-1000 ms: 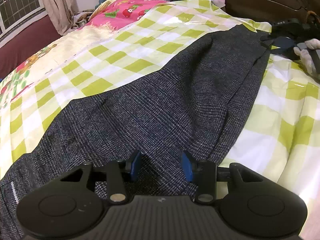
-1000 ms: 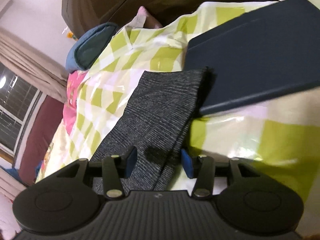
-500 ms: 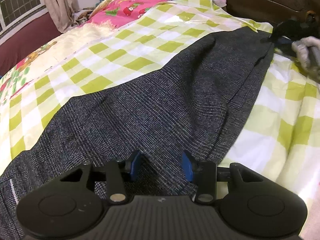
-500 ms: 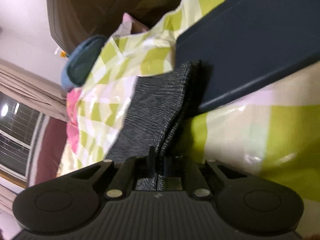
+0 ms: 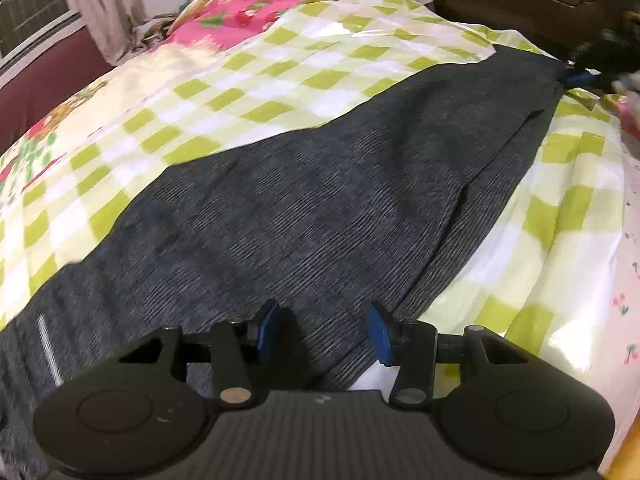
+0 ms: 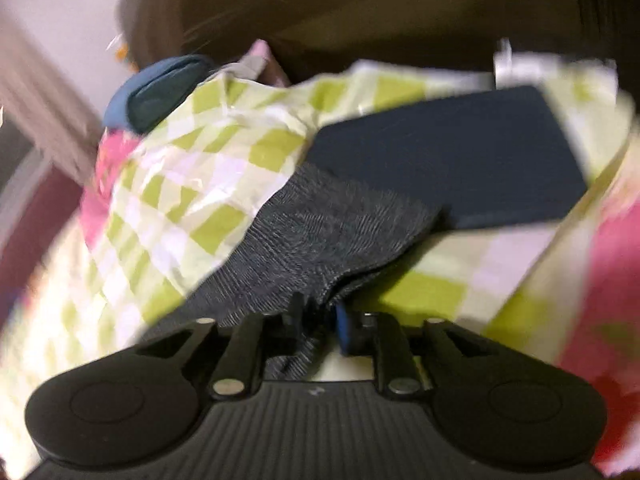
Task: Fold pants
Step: 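Carry the leg hems with the right tool toward the left tool at the waistband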
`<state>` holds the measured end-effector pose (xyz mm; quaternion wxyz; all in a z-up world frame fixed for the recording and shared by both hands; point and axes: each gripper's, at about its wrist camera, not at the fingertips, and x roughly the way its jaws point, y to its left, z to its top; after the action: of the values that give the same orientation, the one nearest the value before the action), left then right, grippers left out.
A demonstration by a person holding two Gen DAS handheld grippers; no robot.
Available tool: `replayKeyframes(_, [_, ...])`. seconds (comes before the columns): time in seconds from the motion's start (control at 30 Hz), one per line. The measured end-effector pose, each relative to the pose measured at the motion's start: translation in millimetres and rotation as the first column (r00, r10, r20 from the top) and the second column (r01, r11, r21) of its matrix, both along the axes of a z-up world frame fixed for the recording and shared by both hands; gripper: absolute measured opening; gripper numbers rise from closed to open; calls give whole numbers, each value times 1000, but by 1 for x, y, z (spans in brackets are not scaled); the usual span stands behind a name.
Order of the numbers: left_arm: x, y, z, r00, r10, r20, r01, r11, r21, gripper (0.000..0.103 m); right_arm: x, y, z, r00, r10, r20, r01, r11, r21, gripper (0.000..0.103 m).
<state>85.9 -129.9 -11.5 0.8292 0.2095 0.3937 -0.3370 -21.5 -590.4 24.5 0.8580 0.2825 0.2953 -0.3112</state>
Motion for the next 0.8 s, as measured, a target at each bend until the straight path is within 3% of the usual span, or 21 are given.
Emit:
replayKeyframes(0.07, [0, 8, -1, 1000, 28, -3, -28, 1000, -13, 61, -5, 28, 12, 994, 110, -6, -110, 992, -56, 21])
replayKeyframes(0.17, [-3, 12, 1, 999, 52, 4, -52, 998, -32, 61, 7, 98, 20, 913, 405, -42, -408, 908, -101, 21])
replayKeyframes(0.23, [-9, 11, 5, 999, 39, 18, -38, 998, -43, 61, 23, 152, 16, 803, 579, -143, -596, 774, -211, 22])
replayKeyframes(0.33, [-15, 4, 10, 999, 10, 53, -6, 998, -67, 61, 41, 204, -1, 649, 711, -271, -759, 580, -297, 23])
replayKeyframes(0.4, [-16, -5, 11, 998, -11, 59, 15, 997, -82, 61, 51, 221, -11, 573, 751, -327, -818, 502, -280, 23])
replayKeyframes(0.47, [-18, -17, 9, 997, -44, 68, 50, 995, -88, 61, 54, 234, -19, 522, 766, -375, -852, 442, -281, 23])
replayKeyframes(0.57, [-24, -36, 7, 992, -103, 75, 109, 990, -92, 61, 50, 248, -29, 469, 777, -421, -880, 370, -297, 23])
replayKeyframes(0.7, [-29, -60, 3, 985, -150, 87, 156, 985, -72, 61, 56, 251, -39, 449, 772, -451, -888, 328, -322, 25])
replayKeyframes(0.8, [-27, -75, 0, 980, -172, 96, 178, 982, -59, 61, 49, 255, -38, 417, 773, -479, -899, 271, -345, 27])
